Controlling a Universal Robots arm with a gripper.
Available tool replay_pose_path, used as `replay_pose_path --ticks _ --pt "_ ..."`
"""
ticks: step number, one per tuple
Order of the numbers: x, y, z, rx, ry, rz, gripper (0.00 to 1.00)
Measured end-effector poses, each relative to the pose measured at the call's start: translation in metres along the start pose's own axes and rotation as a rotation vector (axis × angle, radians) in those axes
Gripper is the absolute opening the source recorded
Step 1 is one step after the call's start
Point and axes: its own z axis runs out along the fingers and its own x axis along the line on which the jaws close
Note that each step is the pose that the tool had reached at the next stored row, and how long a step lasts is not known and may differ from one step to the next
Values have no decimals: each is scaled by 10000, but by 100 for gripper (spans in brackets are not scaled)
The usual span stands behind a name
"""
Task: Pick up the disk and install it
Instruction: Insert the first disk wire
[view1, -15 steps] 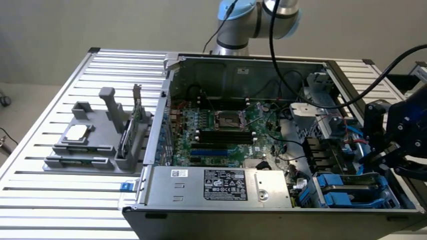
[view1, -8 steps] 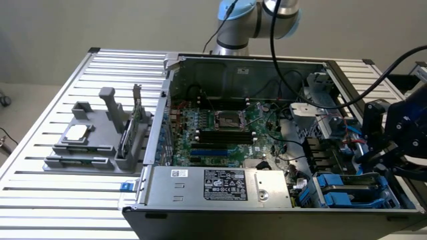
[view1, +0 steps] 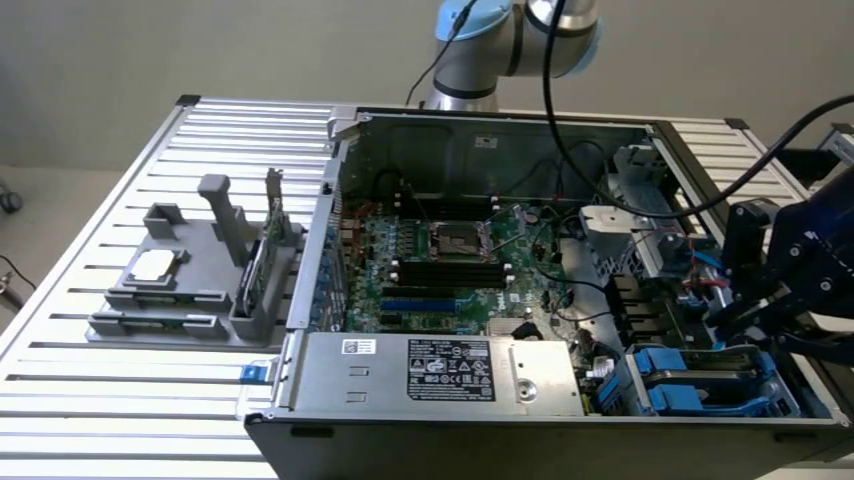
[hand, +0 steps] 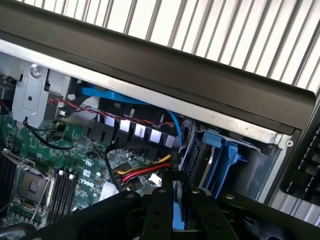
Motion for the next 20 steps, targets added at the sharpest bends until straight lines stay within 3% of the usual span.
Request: replay_pose_path --ticks 2,4,8,10,12,16,20 --pt "-1 -1 2 56 -31 146 16" --pt "0 0 2 88 -116 282 16" --pt "0 0 2 163 -430 533 16" --pt "0 0 2 183 -534 693 16" --pt "-1 0 3 185 -582 889 16" --pt "0 0 2 162 -624 1352 16" --pt "0 0 2 150 -720 1758 16"
